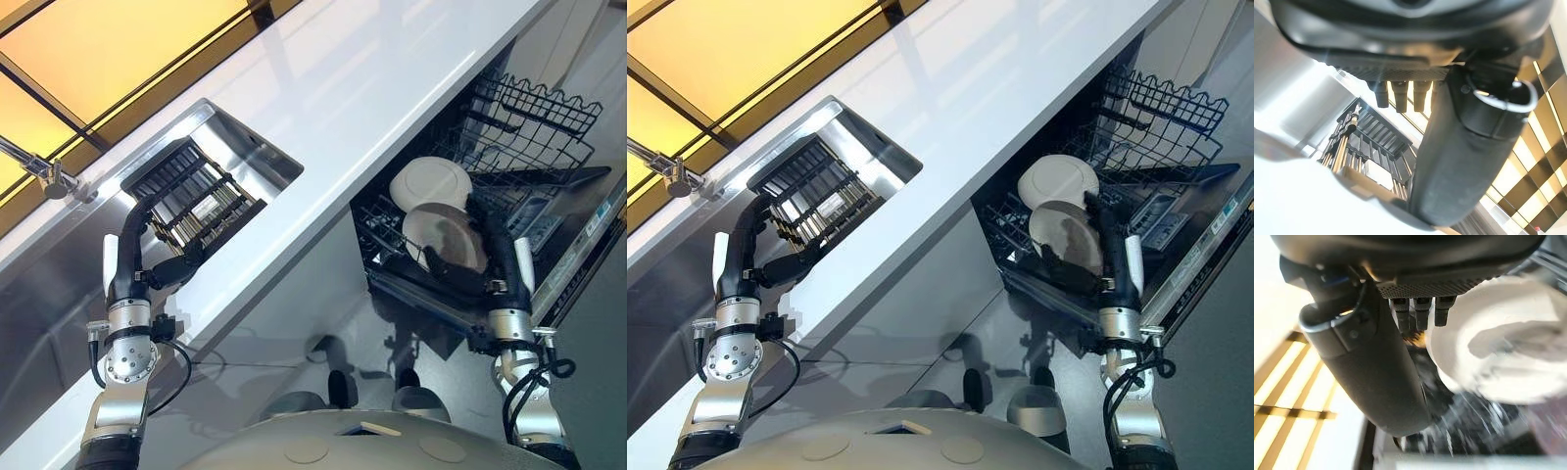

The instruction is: Pick up plates and place into dishwasher.

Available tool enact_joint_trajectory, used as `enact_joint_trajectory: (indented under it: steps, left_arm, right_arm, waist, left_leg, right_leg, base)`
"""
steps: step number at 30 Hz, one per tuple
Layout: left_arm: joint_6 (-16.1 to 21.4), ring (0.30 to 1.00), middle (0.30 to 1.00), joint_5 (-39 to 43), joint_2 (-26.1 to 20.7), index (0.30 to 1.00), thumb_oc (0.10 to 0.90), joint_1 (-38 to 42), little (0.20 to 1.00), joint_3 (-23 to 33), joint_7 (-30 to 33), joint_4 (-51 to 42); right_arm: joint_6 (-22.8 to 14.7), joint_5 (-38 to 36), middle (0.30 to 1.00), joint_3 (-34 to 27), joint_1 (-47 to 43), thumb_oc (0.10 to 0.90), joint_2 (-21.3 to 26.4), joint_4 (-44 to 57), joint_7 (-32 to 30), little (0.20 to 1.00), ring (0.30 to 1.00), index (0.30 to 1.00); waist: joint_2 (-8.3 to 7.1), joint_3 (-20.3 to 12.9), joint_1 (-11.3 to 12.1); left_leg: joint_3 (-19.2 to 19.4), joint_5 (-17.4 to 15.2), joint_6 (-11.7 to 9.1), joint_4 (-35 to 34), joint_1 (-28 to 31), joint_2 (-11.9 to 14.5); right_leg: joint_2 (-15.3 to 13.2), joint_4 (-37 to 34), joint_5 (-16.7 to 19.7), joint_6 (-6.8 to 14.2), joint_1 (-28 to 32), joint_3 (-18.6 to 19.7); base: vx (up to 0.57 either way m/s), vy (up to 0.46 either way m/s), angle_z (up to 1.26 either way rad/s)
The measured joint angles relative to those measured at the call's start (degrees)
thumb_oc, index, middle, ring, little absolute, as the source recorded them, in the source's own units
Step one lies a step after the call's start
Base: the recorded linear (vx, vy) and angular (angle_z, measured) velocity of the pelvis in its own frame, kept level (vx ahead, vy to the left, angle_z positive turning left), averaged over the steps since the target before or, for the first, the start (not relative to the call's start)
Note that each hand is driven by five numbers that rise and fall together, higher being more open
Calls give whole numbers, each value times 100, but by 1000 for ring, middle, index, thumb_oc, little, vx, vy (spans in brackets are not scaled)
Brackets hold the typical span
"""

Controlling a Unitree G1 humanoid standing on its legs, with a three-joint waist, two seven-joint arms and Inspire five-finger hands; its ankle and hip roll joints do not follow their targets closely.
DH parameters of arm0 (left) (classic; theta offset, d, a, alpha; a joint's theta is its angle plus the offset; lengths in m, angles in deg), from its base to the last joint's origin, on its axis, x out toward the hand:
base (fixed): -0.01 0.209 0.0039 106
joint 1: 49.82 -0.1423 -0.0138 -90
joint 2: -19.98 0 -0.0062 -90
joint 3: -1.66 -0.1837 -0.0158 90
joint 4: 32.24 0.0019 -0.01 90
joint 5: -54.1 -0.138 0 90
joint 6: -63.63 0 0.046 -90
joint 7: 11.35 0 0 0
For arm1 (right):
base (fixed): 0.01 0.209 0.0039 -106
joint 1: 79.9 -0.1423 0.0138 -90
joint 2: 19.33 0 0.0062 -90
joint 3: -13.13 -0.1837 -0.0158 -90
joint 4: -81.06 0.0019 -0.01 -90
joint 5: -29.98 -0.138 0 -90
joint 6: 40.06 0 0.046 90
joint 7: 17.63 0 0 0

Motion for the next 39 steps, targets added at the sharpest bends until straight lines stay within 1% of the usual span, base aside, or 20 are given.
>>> enact_joint_trajectory:
  steps: [3,4,5,8,11,16,19,21,23,26,28,31,34,39]
  left_arm:
    - [86,900,900,0,0,900,800,-22,900,0,44,0]
    - [114,900,900,0,0,900,800,-30,900,0,69,0]
    - [115,900,900,1,0,900,800,-47,900,2,94,0]
    - [116,900,900,4,0,900,800,-89,900,16,126,0]
    - [116,900,900,11,0,900,800,-126,900,10,191,0]
    - [103,900,900,113,0,900,800,-133,900,0,216,0]
    - [103,900,900,113,0,900,800,-128,900,-4,219,0]
    - [101,900,900,113,0,900,800,-119,900,-3,219,0]
    - [101,900,900,113,0,900,800,-121,900,-4,218,0]
    - [99,900,900,114,0,900,800,-130,900,-4,218,0]
    - [97,900,900,115,0,900,800,-132,900,-4,218,0]
    - [94,900,900,126,0,900,800,-133,900,-4,218,0]
    - [94,900,900,133,0,900,800,-136,900,-4,218,0]
    - [94,900,900,187,0,900,800,-147,900,-4,217,0]
  right_arm:
    - [422,-522,900,24,110,800,-162,-341,-106,900,900,900]
    - [493,-707,900,19,168,800,-244,-445,-256,900,900,900]
    - [475,-823,900,7,231,800,-316,-473,-427,900,900,900]
    - [359,-979,900,0,225,800,-470,-447,-830,900,900,900]
    - [275,-978,900,0,237,800,-584,-450,-1035,900,900,900]
    - [126,-958,900,10,253,800,-610,-450,-1032,900,900,900]
    - [-69,-767,900,20,244,800,-600,-450,-1124,900,900,900]
    - [-294,-635,900,18,205,800,-545,-451,-1187,900,900,900]
    - [-412,-632,900,15,182,800,-483,-452,-1197,900,900,900]
    - [-452,-638,900,-1,187,800,-429,-452,-1220,900,900,900]
    - [-543,-637,900,0,215,800,-443,-452,-1264,900,900,900]
    - [-787,-593,900,0,256,800,-445,-451,-1306,900,900,900]
    - [-1049,-289,900,-21,271,800,-442,-451,-1442,900,900,900]
    - [-1024,-313,900,-76,316,800,-442,-499,-1404,900,900,900]
  waist:
    - [-60,-24,15]
    - [-64,-27,14]
    - [-64,-27,12]
    - [-66,-63,-10]
    - [-56,-73,-18]
    - [-25,-95,-12]
    - [-22,-97,-10]
    - [-21,-98,-11]
    - [-19,-100,-11]
    - [-15,-102,-10]
    - [-8,-107,-12]
    - [-1,-111,-19]
    - [2,-112,-31]
    - [28,-131,-39]
  left_leg:
    - [-4,0,0,-1,-10,-2]
    - [-4,-1,0,-2,-13,-3]
    - [-3,-1,0,-3,-15,-6]
    - [-1,-2,0,-7,-27,-7]
    - [-1,-2,0,-17,-38,-6]
    - [-4,6,9,-10,-82,-8]
    - [-2,10,12,-1,-90,-11]
    - [2,10,13,-2,-87,-12]
    - [5,10,12,-2,-81,-11]
    - [8,9,12,-2,-83,-9]
    - [9,9,12,-2,-87,-11]
    - [14,9,12,-4,-87,-13]
    - [24,8,12,-12,-89,-11]
    - [74,9,13,-2,-139,-8]
  right_leg:
    - [-3,0,-2,2,-2,-6]
    - [-5,0,-2,3,-4,-7]
    - [-9,0,-2,3,-5,-6]
    - [-28,0,-4,5,-3,-3]
    - [-39,0,-5,7,-11,-4]
    - [-43,34,-6,7,-67,-4]
    - [-47,35,-6,8,-79,-4]
    - [-49,34,-6,9,-86,-3]
    - [-48,34,-6,9,-89,-1]
    - [-48,33,-7,9,-93,0]
    - [-50,33,-7,9,-99,1]
    - [-53,34,-8,10,-103,6]
    - [-51,35,-8,11,-115,18]
    - [-52,55,-7,12,-197,55]
  base:
    - [0,0,0]
    - [0,0,0]
    - [0,0,0]
    - [0,10,0]
    - [-1,10,0]
    - [0,0,0]
    - [0,0,0]
    - [0,0,0]
    - [0,0,0]
    - [0,0,0]
    - [0,0,0]
    - [0,0,0]
    - [0,0,0]
    - [-7,-3,-5]
